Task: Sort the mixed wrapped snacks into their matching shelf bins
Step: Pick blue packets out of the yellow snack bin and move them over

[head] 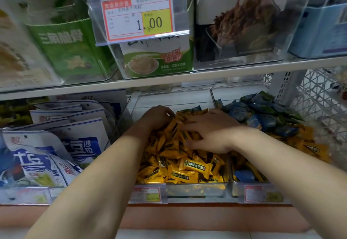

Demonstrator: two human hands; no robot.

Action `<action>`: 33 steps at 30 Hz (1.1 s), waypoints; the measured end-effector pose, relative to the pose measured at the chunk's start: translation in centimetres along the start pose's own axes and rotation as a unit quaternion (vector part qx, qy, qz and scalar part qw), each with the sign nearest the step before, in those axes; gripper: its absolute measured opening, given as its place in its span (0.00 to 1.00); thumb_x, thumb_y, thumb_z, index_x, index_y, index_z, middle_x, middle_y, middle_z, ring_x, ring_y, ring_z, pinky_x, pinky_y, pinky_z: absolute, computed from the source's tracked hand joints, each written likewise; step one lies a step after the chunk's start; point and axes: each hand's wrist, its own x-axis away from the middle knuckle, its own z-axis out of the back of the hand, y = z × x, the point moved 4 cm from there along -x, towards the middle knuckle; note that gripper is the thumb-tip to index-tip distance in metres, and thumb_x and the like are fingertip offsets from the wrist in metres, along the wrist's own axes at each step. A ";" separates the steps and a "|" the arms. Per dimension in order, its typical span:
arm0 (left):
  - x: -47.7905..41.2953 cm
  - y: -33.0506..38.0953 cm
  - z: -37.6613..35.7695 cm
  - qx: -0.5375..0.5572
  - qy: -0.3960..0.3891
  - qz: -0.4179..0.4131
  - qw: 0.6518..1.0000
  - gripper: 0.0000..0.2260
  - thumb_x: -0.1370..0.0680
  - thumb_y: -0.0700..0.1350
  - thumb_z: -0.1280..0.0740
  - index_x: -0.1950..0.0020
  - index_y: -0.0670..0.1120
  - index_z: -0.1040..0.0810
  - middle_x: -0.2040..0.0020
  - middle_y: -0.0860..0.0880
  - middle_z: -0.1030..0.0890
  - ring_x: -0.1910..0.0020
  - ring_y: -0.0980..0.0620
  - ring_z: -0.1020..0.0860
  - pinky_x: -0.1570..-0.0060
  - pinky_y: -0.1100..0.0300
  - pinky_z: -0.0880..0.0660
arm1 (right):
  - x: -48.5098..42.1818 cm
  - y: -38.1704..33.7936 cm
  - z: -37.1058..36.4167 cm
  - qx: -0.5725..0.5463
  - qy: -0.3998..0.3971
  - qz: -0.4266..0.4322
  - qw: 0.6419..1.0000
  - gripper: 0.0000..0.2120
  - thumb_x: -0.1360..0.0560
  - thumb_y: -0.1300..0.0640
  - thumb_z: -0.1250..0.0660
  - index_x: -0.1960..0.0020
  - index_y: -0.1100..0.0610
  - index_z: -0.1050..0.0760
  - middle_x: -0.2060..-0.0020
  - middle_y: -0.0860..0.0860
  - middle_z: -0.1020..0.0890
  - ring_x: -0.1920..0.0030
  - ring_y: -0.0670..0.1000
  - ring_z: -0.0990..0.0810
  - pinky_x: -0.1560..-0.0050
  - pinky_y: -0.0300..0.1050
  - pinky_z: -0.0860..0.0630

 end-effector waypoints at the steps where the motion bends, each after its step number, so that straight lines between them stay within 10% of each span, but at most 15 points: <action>1: 0.0 -0.1 0.2 -0.009 0.015 0.003 1.000 0.10 0.22 0.50 0.33 0.42 0.55 0.18 0.39 0.48 0.21 0.44 0.47 0.22 0.44 0.51 0.24 | 0.0 0.0 -0.1 0.009 -0.005 0.003 1.000 0.33 0.27 0.26 0.55 0.25 0.37 0.42 0.26 0.43 0.34 0.28 0.52 0.34 0.28 0.56 0.44; 8: 3.0 0.9 4.6 0.178 0.240 0.034 0.954 0.04 0.25 0.51 0.28 0.51 0.56 0.16 0.54 0.58 0.18 0.56 0.61 0.23 0.56 0.64 0.30 | 0.4 0.3 0.3 -0.066 0.047 -0.021 0.996 0.32 0.27 0.27 0.47 0.27 0.40 0.35 0.27 0.44 0.32 0.30 0.52 0.32 0.31 0.52 0.39; 12: 6.9 2.9 5.3 0.385 0.175 -0.018 0.906 0.04 0.24 0.46 0.27 0.60 0.52 0.17 0.66 0.55 0.16 0.68 0.59 0.19 0.71 0.66 0.26 | 1.1 0.8 1.4 -0.226 0.175 -0.070 0.956 0.30 0.24 0.38 0.37 0.25 0.42 0.40 0.29 0.46 0.35 0.31 0.51 0.32 0.38 0.45 0.32; 15: 9.6 4.9 4.9 0.445 0.131 -0.041 0.885 0.03 0.25 0.48 0.27 0.57 0.57 0.15 0.58 0.50 0.14 0.60 0.50 0.18 0.63 0.58 0.23 | 1.6 0.5 2.2 -0.382 0.238 -0.111 0.886 0.34 0.24 0.39 0.34 0.24 0.39 0.47 0.27 0.45 0.37 0.32 0.50 0.31 0.34 0.49 0.30; 21: 11.7 8.8 2.1 0.593 0.060 -0.036 0.802 0.04 0.29 0.50 0.27 0.57 0.53 0.13 0.56 0.49 0.14 0.57 0.52 0.17 0.60 0.59 0.20 | 3.0 0.0 3.2 -0.519 0.244 -0.096 0.813 0.24 0.29 0.34 0.35 0.36 0.40 0.31 0.45 0.39 0.23 0.43 0.45 0.22 0.48 0.38 0.27; 26: 11.2 9.6 1.4 0.524 0.064 -0.026 0.849 0.15 0.30 0.61 0.28 0.53 0.52 0.14 0.55 0.49 0.14 0.56 0.52 0.18 0.61 0.61 0.24 | 4.7 2.5 3.0 -0.612 0.206 -0.095 0.758 0.15 0.29 0.52 0.25 0.45 0.44 0.24 0.48 0.46 0.18 0.47 0.50 0.18 0.48 0.51 0.18; 29: 9.9 9.4 2.0 0.394 0.128 -0.056 0.908 0.11 0.23 0.59 0.33 0.54 0.55 0.14 0.55 0.55 0.15 0.55 0.59 0.18 0.55 0.63 0.24 | 6.3 4.9 4.1 -0.466 0.313 -0.141 0.815 0.15 0.30 0.50 0.24 0.49 0.40 0.26 0.51 0.38 0.20 0.52 0.36 0.21 0.53 0.31 0.27; 33: 7.6 11.0 0.5 0.168 0.062 -0.117 0.977 0.15 0.24 0.58 0.32 0.40 0.56 0.20 0.42 0.58 0.20 0.43 0.58 0.24 0.49 0.64 0.31 | 8.7 8.3 4.6 -0.243 0.387 -0.232 0.859 0.15 0.25 0.51 0.31 0.39 0.48 0.27 0.48 0.48 0.22 0.50 0.51 0.24 0.53 0.42 0.31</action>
